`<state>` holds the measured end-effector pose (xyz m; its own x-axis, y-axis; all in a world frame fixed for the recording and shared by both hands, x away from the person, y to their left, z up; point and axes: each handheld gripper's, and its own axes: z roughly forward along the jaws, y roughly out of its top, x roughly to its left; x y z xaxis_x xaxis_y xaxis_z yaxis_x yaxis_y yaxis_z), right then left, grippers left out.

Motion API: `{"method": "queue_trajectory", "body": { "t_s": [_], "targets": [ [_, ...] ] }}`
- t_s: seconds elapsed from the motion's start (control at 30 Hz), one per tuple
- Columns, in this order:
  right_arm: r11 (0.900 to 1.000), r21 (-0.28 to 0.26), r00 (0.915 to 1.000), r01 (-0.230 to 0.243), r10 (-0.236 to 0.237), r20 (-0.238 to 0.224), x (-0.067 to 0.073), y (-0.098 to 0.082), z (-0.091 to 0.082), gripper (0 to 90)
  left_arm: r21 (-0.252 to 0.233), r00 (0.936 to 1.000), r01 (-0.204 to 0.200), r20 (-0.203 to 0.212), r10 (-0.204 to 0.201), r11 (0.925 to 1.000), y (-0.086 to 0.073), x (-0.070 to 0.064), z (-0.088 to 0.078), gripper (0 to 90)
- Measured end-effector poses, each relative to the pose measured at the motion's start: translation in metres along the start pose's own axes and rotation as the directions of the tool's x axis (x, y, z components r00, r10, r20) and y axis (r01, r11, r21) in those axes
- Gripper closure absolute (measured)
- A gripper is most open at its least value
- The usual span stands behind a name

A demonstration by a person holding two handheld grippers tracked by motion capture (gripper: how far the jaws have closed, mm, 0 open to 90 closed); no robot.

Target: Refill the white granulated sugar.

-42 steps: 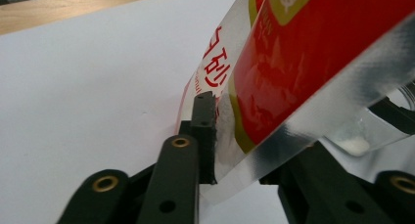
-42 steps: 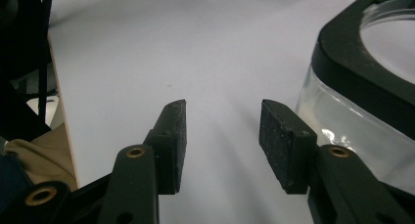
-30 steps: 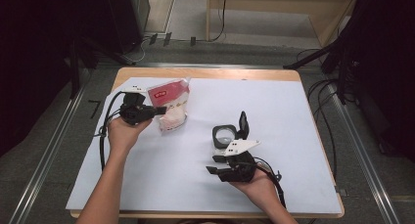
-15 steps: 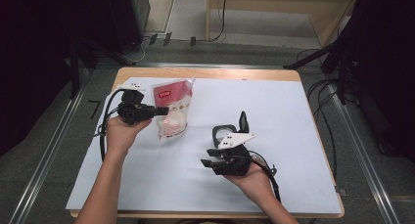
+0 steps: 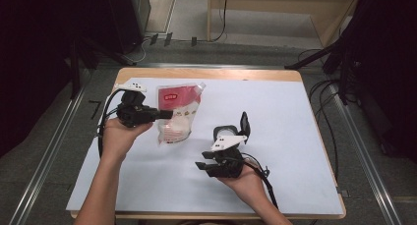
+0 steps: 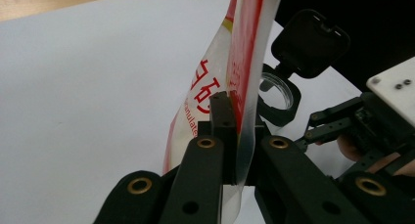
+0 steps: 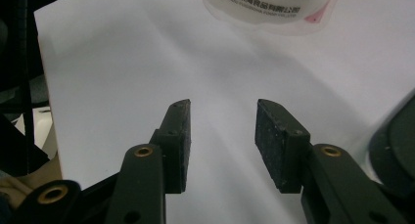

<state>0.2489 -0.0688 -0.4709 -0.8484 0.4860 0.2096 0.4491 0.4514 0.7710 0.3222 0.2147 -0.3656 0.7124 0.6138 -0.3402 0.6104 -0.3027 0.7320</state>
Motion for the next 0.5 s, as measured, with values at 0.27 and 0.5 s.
{"method": "queue_trajectory", "body": {
  "t_s": [0.27, 0.5],
  "targets": [
    [1.0, 0.029, 1.0, 0.004, -0.004, 0.002, 0.003, -0.005, 0.014, 57.5, 0.007, 0.9996, -0.013, 0.023, 0.013, 0.9999, -0.001, -0.012, -0.007, 90.0],
    [0.999, 0.032, 1.0, 0.006, -0.006, 0.0, 0.004, -0.005, 0.025, 57.4, 0.014, 0.9988, -0.02, 0.045, 0.019, 0.9997, -0.004, -0.024, -0.012, 90.0]
  ]
}}
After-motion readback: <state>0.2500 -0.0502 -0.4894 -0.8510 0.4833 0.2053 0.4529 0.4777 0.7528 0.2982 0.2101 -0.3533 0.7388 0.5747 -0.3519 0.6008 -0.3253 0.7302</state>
